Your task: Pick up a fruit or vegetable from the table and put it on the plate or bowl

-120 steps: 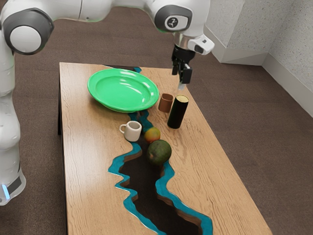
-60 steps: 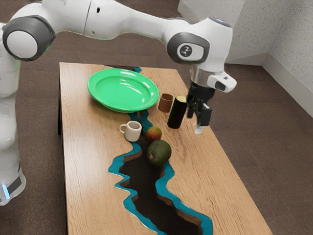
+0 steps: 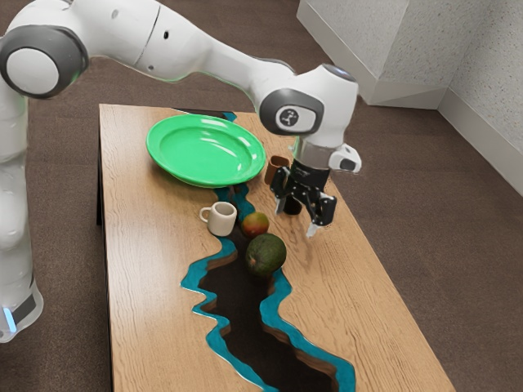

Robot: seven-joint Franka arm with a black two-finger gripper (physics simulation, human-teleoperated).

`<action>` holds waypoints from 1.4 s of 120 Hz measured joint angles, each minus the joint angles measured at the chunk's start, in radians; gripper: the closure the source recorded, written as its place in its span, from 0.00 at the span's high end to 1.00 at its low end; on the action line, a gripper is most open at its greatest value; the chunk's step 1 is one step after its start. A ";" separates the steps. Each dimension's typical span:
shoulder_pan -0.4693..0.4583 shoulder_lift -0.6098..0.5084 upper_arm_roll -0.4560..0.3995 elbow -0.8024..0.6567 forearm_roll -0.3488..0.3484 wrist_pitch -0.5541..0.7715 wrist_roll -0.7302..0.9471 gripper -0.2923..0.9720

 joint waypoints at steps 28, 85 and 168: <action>-0.059 -0.138 -0.009 -0.142 -0.010 0.042 -0.116 0.77; -0.056 -0.117 -0.011 -0.252 -0.043 0.173 -0.245 0.77; -0.053 -0.061 -0.011 -0.302 -0.069 0.283 -0.256 0.77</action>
